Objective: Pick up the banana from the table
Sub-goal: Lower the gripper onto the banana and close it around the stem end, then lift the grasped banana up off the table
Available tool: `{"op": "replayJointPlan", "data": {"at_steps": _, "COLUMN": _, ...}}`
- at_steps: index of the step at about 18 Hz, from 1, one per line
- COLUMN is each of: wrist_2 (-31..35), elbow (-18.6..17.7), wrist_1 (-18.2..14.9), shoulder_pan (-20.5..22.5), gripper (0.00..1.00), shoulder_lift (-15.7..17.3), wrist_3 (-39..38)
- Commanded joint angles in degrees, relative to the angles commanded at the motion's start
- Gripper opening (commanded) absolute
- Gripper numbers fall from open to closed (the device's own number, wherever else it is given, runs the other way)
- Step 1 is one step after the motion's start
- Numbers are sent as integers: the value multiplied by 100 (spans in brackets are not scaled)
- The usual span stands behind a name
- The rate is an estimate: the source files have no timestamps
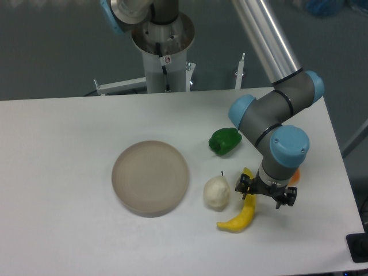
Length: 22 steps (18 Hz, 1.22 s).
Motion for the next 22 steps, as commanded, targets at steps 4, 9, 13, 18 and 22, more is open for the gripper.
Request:
{"op": "replayJointPlan", "data": {"at_steps": 4, "wrist_2": 0, "elbow": -62, "wrist_1": 185, "shoulder_pan": -35, "gripper": 100, "shoulder_lift": -70, "wrist_3": 17}}
{"op": "replayJointPlan", "data": {"at_steps": 9, "wrist_2": 0, "elbow": -106, "wrist_1": 194, "shoulder_pan": -35, "gripper": 68, "shoulder_lift": -70, "wrist_3": -26}}
{"op": "replayJointPlan", "data": {"at_steps": 13, "wrist_2": -9, "elbow": -106, "wrist_1": 194, "shoulder_pan": -35, "gripper": 42, "shoulder_lift": -53, "wrist_3": 0}}
{"op": "replayJointPlan", "data": {"at_steps": 18, "wrist_2": -9, "elbow": -106, "wrist_1": 194, "shoulder_pan": -27, "gripper": 40, "shoulder_lift": -35, "wrist_3": 17}}
{"op": "replayJointPlan", "data": {"at_steps": 22, "wrist_2": 0, "elbow": -62, "wrist_1": 185, "shoulder_pan": -9, "gripper": 40, "shoulder_lift": 17, "wrist_3": 26}}
